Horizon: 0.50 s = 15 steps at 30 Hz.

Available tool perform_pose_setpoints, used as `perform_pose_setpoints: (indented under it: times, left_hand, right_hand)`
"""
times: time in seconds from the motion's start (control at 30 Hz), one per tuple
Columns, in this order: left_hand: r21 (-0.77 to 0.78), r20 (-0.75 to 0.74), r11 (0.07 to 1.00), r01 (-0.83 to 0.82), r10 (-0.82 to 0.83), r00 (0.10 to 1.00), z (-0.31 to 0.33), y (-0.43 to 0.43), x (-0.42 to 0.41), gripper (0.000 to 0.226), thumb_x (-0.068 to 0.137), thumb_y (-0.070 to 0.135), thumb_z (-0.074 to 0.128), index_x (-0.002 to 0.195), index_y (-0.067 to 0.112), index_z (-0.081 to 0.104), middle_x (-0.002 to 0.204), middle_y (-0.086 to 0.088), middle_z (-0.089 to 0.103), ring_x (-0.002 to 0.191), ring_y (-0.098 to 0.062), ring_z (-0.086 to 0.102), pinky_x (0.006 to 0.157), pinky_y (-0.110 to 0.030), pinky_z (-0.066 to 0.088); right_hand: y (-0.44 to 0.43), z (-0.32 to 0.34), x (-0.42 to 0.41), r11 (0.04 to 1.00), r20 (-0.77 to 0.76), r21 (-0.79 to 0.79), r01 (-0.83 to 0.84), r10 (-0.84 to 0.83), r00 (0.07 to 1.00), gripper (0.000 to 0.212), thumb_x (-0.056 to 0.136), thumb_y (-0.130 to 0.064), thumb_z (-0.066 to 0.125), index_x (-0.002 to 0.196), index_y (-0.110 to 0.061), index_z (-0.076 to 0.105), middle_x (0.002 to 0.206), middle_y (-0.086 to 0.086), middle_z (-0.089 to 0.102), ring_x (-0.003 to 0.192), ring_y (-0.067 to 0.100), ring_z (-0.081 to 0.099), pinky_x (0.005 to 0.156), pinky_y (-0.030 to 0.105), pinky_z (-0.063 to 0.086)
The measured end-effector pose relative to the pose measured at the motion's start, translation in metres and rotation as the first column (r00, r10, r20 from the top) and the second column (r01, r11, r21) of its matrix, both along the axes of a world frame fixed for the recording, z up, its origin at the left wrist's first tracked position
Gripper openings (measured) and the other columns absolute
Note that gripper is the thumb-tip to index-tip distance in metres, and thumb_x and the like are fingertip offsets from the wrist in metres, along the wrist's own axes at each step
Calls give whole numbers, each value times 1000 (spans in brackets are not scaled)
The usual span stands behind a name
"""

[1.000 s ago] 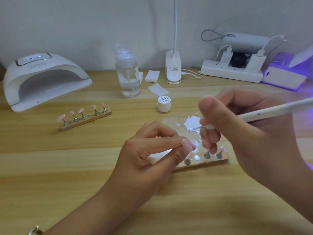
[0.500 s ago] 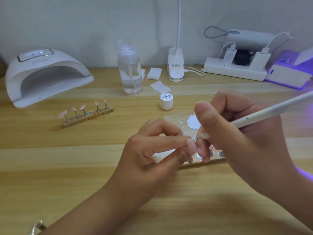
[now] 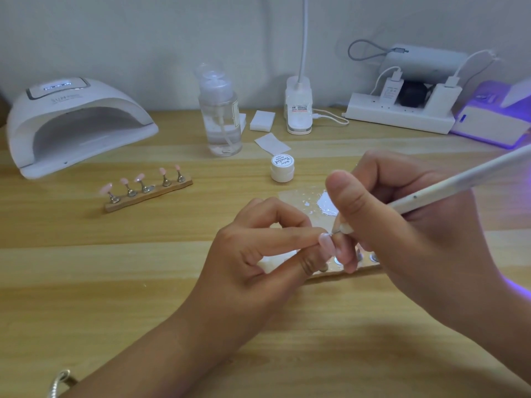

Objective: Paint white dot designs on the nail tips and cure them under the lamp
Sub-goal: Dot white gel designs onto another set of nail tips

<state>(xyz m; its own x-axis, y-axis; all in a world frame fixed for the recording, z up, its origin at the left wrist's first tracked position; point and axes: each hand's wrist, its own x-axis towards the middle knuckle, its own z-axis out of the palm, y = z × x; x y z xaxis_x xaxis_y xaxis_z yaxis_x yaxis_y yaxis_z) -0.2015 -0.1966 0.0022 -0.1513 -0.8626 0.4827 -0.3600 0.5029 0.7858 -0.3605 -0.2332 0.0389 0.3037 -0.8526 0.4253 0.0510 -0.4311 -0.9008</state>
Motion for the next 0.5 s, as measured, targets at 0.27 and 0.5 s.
perform_pose_setpoints:
  times: [0.27,0.5]
  left_hand:
    - [-1,12,1000,-5,5,1000,-2,0,1,13,90,27,67,86,24,80,85,1,63,85,-23,57,77,-21,37]
    - [-11,29,1000,-9,10,1000,0,0,0,12,90,29,66,88,30,78,85,3,62,85,-22,57,77,-17,35]
  right_hand:
    - [1,0,-1,1000,3,-9,-13,13,1000,36,90,-24,62,61,-10,48,43,2,56,35,17,54,42,15,40]
    - [0,-1,-1,1000,3,-17,-9,9,1000,35,91,-23,61,61,-10,48,43,3,56,34,16,54,42,15,41]
